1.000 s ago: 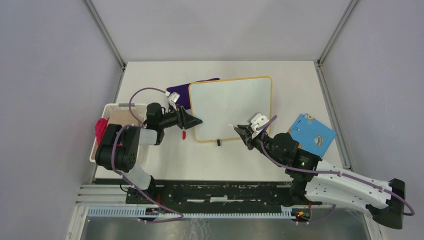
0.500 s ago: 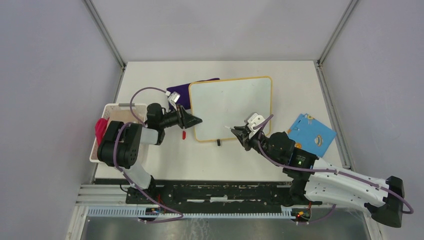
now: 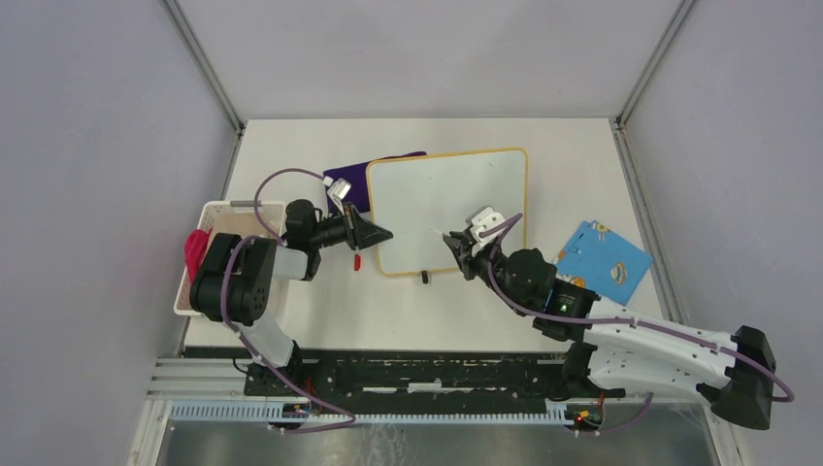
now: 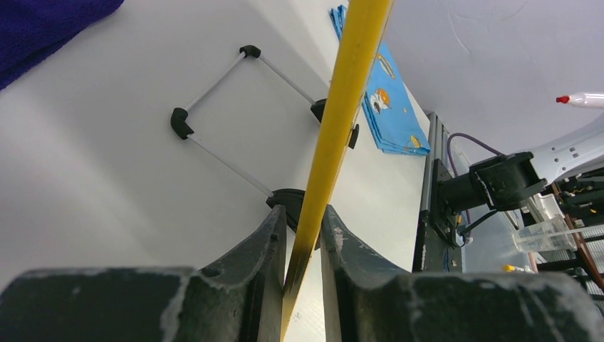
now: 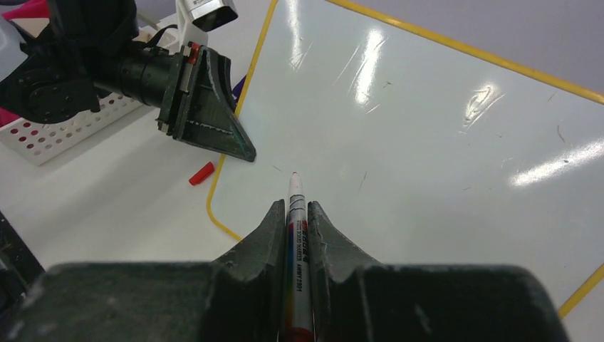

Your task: Write a sentence on the whiteboard

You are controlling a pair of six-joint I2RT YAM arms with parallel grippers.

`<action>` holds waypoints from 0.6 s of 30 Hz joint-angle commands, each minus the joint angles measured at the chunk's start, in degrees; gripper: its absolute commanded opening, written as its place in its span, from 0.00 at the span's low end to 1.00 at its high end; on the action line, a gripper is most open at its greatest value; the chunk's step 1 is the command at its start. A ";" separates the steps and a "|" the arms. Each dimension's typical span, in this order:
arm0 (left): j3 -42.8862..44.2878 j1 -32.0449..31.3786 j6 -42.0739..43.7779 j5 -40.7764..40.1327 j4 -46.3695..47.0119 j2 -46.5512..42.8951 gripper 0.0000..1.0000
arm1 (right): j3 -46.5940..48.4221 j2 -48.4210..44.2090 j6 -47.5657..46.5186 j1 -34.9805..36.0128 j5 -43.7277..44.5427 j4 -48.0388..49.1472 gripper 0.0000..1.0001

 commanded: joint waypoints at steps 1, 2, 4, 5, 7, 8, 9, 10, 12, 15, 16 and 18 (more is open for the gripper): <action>1.83 -0.20 3.83 -1.78 -3.26 0.38 0.21 | 4.61 4.49 -0.97 0.38 6.26 7.65 0.00; 1.95 -0.19 4.60 -2.02 -4.18 0.12 0.20 | 5.14 5.69 -1.03 0.42 6.39 8.46 0.00; 2.01 -0.20 5.42 -2.30 -5.03 -0.14 0.17 | 6.30 8.41 -1.08 0.42 7.08 10.06 0.00; 2.07 -0.19 5.56 -2.30 -5.24 -0.14 0.16 | 6.99 9.95 -1.17 0.49 7.51 10.87 0.00; 2.13 -0.19 5.82 -2.42 -5.73 -0.14 0.14 | 8.42 12.81 -1.12 0.45 7.95 11.81 0.00; 2.22 -0.23 6.00 -2.54 -5.88 -0.21 0.13 | 9.30 14.29 -1.16 0.43 8.00 12.13 0.00; 2.30 -0.19 6.14 -2.50 -6.03 -0.20 0.11 | 10.01 15.48 -1.14 0.43 8.00 12.39 0.00; 2.32 -0.19 6.21 -2.57 -6.17 -0.22 0.10 | 10.82 16.77 -1.15 0.44 8.27 12.93 0.00; 2.44 -0.19 6.53 -2.68 -6.65 -0.30 0.07 | 11.95 18.84 -2.73 0.45 8.46 14.14 0.00; 2.56 -0.19 7.34 -2.89 -7.75 -0.40 0.02 | 13.36 21.58 -3.02 0.40 8.22 16.44 0.00; 2.58 -0.19 7.66 -3.00 -8.15 -0.48 0.02 | 13.89 22.34 -3.08 0.39 7.99 16.98 0.00; 2.55 -0.19 7.92 -3.09 -8.40 -0.49 0.02 | 15.19 24.26 -2.91 0.34 8.33 17.51 0.00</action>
